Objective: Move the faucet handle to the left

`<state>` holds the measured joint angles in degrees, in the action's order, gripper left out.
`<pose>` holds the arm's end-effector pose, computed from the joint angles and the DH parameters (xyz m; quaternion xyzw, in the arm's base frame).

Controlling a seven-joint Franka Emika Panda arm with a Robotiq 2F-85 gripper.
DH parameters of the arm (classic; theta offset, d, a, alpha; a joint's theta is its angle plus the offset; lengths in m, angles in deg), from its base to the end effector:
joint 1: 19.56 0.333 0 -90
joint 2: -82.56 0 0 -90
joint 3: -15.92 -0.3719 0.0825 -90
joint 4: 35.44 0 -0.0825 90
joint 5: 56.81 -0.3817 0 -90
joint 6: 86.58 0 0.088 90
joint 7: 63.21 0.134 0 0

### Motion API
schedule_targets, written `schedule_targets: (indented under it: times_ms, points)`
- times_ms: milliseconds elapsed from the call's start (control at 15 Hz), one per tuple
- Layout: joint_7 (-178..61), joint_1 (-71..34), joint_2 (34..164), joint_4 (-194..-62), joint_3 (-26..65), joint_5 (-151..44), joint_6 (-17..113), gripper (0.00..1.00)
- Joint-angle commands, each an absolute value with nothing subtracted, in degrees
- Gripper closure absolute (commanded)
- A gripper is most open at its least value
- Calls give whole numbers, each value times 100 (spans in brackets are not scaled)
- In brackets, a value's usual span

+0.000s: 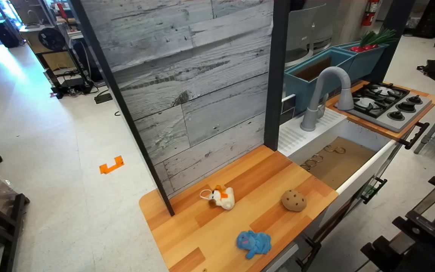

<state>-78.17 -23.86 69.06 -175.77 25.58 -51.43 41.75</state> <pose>0.4258 -0.1121 0.4180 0.9990 0.0395 0.0073 0.0200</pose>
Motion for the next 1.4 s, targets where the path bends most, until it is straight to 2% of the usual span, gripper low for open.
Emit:
schedule_targets:
  times_ms: [0, 333, 667, 1000, 1333]
  points:
    - [-7869, -2420, 7259, -17464, 2507, -5181, 4320, 0]
    - [-7605, -2438, 8304, -17389, 2374, -4849, 5152, 0]
    - [-6738, -2393, 9724, -17282, 2379, -4306, 6925, 0]
    - [-5656, -1791, 10971, -16835, 3089, -3452, 8080, 0]
    - [-5487, -1072, 11749, -16562, 3784, -3638, 9020, 0]
